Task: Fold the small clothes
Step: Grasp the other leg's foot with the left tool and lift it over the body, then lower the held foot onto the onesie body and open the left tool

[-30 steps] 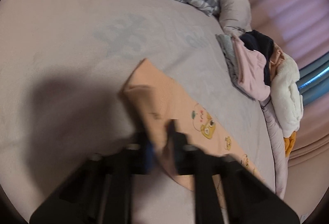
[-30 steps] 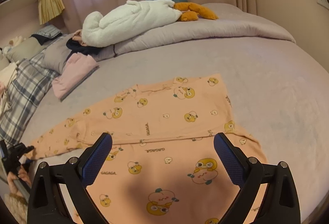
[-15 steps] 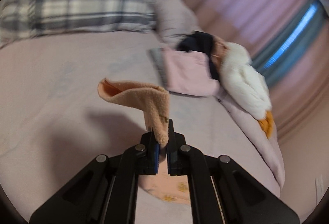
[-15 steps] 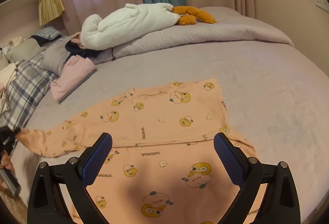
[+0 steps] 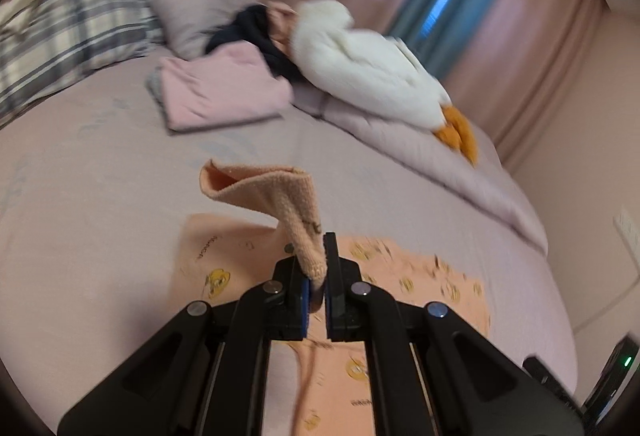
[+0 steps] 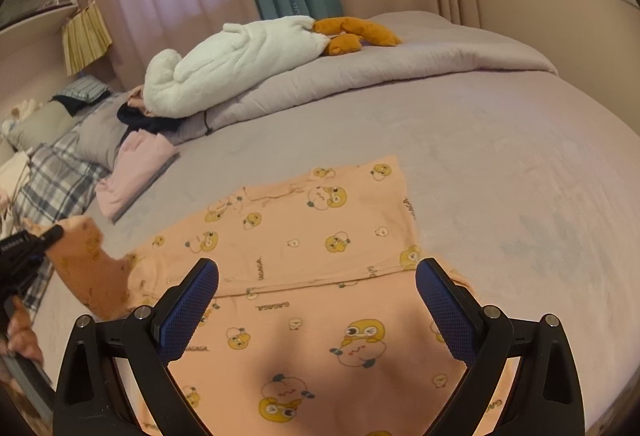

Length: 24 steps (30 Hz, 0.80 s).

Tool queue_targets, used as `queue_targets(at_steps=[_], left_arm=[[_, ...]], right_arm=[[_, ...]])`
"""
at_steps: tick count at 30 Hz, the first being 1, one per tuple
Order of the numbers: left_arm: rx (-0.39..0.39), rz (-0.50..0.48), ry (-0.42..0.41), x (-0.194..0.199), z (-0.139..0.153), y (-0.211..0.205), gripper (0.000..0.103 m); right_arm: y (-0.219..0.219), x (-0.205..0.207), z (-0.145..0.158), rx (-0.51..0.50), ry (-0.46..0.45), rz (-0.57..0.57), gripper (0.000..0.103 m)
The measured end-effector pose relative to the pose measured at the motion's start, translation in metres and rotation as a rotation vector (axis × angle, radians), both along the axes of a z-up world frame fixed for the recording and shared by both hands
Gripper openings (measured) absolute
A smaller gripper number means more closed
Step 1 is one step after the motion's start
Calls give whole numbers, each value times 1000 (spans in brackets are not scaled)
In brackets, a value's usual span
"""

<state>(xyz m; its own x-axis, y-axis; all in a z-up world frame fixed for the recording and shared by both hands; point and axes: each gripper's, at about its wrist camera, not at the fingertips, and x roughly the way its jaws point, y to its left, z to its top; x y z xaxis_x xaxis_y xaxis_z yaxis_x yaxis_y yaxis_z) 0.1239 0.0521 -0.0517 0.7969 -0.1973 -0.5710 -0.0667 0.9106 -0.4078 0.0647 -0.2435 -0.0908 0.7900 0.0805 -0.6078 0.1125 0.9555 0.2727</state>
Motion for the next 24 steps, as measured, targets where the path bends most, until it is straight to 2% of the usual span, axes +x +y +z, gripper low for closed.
queue_targets(at_steps=[6, 12, 21, 24], left_arm=[[76, -145, 76, 9, -32, -52, 4], [123, -236, 158, 16, -66, -85, 5], [134, -258, 270, 22, -104, -93, 6], [120, -266, 284, 20, -107, -92, 14]], right_arm=[[-8, -1, -6, 16, 11, -12, 98], [-17, 0, -14, 36, 29, -19, 98], [-27, 2, -23, 53, 57, -33, 98], [-28, 2, -25, 54, 64, -30, 98]])
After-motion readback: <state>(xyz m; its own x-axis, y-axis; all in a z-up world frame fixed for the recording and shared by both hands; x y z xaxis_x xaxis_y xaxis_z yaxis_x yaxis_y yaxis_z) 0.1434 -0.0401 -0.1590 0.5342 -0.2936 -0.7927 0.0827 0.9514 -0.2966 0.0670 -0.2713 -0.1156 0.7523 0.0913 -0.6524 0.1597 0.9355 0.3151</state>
